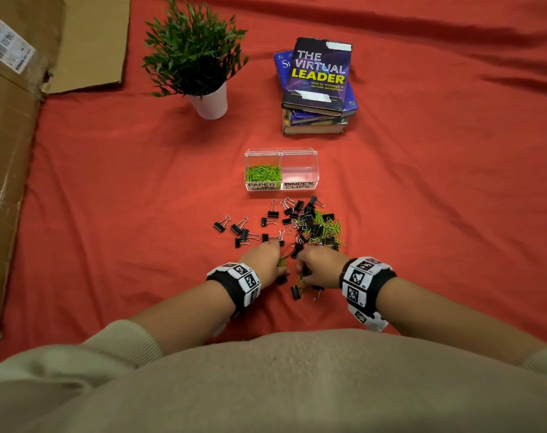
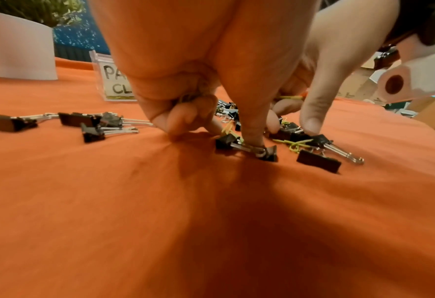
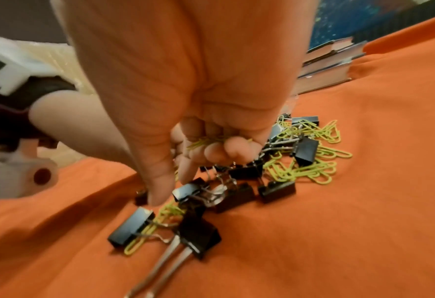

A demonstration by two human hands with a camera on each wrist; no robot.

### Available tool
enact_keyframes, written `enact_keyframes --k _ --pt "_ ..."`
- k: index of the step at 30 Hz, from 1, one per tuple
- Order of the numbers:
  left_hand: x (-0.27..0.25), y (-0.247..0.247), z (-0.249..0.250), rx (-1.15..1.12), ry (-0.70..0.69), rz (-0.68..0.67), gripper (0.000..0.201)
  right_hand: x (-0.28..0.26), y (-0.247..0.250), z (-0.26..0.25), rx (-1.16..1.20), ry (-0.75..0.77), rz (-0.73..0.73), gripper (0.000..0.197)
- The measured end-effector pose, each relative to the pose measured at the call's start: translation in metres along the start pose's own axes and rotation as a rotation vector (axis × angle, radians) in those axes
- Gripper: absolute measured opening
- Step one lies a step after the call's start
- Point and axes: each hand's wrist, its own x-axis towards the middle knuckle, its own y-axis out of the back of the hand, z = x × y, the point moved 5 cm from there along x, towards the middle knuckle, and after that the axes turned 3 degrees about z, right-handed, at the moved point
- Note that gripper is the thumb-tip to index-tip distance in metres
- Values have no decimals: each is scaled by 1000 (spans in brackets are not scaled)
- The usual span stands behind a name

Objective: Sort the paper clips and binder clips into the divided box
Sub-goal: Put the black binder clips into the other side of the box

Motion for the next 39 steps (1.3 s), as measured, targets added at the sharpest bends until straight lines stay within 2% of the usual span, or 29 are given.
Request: enact_keyframes --k 3,6,8,12,16,19,23,27,31,34,39 --pt "-2 2 -1 24 -7 6 40 0 3 11 21 -41 32 17" --pt "-3 2 -2 21 1 8 31 -3 16 24 63 -103 109 18" --pt "-4 1 -1 23 4 9 29 -6 17 22 53 -60 128 18" --pt "-3 1 0 21 15 17 25 -10 0 1 -73 53 54 23" --pt "-2 2 -2 33 11 6 23 -10 -11 -7 -248 43 34 26" --pt "-3 10 -7 -86 -1 9 19 -6 -17 -8 -236 5 0 21" --pt "1 41 -10 -302 -9 98 15 -4 -18 -8 -189 -41 -74 13" --pt "18 85 -15 -369 -3 217 15 -5 -8 0 172 -44 31 18" --pt "49 123 -20 -338 28 261 15 -3 18 6 473 -151 51 20" --pt "77 141 -23 -193 31 219 22 1 43 9 674 -221 77 21" --pt "109 144 -18 61 -32 137 29 17 88 3 1058 -230 152 14"
